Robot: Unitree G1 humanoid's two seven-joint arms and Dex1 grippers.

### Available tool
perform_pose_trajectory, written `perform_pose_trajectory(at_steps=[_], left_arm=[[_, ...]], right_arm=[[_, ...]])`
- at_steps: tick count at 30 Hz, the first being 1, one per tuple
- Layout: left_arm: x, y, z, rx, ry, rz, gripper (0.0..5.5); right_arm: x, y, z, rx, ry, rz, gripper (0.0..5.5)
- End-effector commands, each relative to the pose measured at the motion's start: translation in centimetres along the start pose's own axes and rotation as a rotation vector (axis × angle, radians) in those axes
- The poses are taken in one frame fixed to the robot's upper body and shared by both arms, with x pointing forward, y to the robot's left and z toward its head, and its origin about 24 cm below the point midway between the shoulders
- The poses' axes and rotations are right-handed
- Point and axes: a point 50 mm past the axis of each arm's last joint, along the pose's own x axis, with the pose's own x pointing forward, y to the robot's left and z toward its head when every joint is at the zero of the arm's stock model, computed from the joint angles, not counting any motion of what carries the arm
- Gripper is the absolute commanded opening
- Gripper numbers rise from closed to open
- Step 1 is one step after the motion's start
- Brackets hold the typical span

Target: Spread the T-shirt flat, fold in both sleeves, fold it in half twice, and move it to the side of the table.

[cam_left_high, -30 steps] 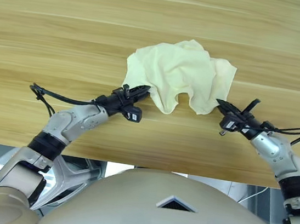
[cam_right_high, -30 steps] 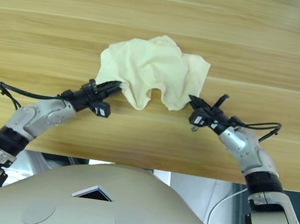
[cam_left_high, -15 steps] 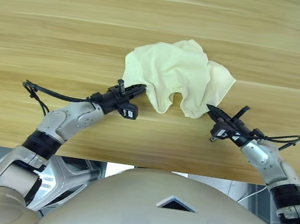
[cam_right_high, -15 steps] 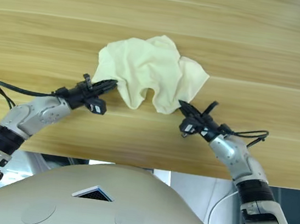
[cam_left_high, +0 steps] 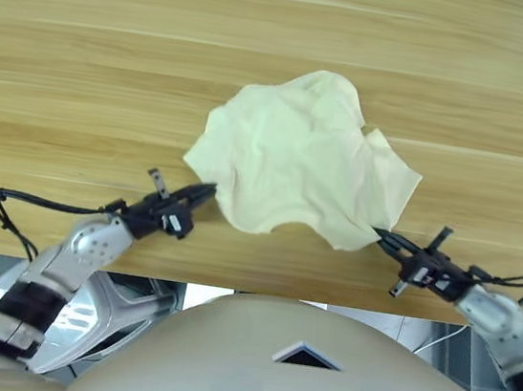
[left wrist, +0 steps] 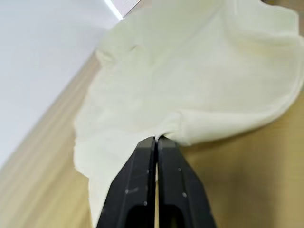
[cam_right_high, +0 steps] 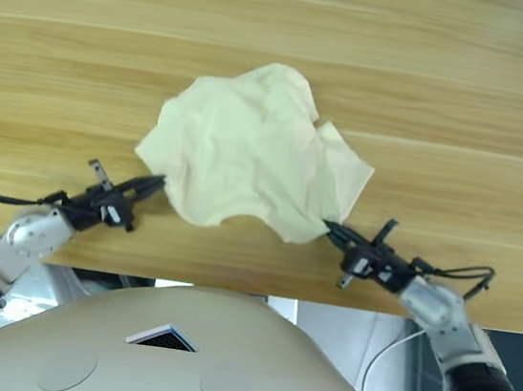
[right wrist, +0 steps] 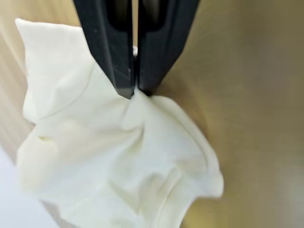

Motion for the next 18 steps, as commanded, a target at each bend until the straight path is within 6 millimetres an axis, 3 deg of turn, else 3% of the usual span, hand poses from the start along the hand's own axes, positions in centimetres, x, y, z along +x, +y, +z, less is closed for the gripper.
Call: perform_pose_trajectory(at_steps=[1, 3, 6, 8, 10, 12, 13, 15, 18], left_arm=[[-2.4, 1.4, -0.5, -0.075, 0.01, 0.088, 0.01], [-2.5, 2.8, -0.6, -0.11, -0.04, 0.154, 0.01], [-1.3, 6.1, -1.4, -0.145, -0.124, 0.221, 0.01], [0.9, 10.4, -2.1, -0.153, -0.191, 0.305, 0.01], [4.2, 16.6, -2.1, -0.185, -0.233, 0.466, 0.01], [9.5, 24.1, 0.8, -0.229, -0.226, 0.66, 0.01], [11.3, 26.9, 2.9, -0.243, -0.212, 0.744, 0.01], [13.3, 32.2, 9.2, -0.234, -0.241, 0.969, 0.01], [11.3, 37.7, 17.5, -0.3, -0.367, 1.342, 0.01]], right_arm=[[-1.4, -3.2, 1.6, 0.076, -0.139, -0.172, 0.0], [-0.6, -4.9, 1.6, 0.121, -0.204, -0.227, 0.0], [2.4, -8.3, 0.7, 0.157, -0.259, -0.279, 0.0], [6.1, -11.6, 0.1, 0.157, -0.258, -0.329, 0.0], [10.6, -15.9, 0.9, 0.136, -0.225, -0.416, 0.0], [15.7, -22.2, 4.8, 0.088, -0.124, -0.634, 0.0], [16.8, -24.8, 7.1, 0.069, -0.094, -0.771, 0.0], [16.3, -29.9, 12.7, 0.023, -0.067, -1.123, 0.0], [12.6, -34.2, 20.4, -0.025, -0.219, -1.544, 0.0]])
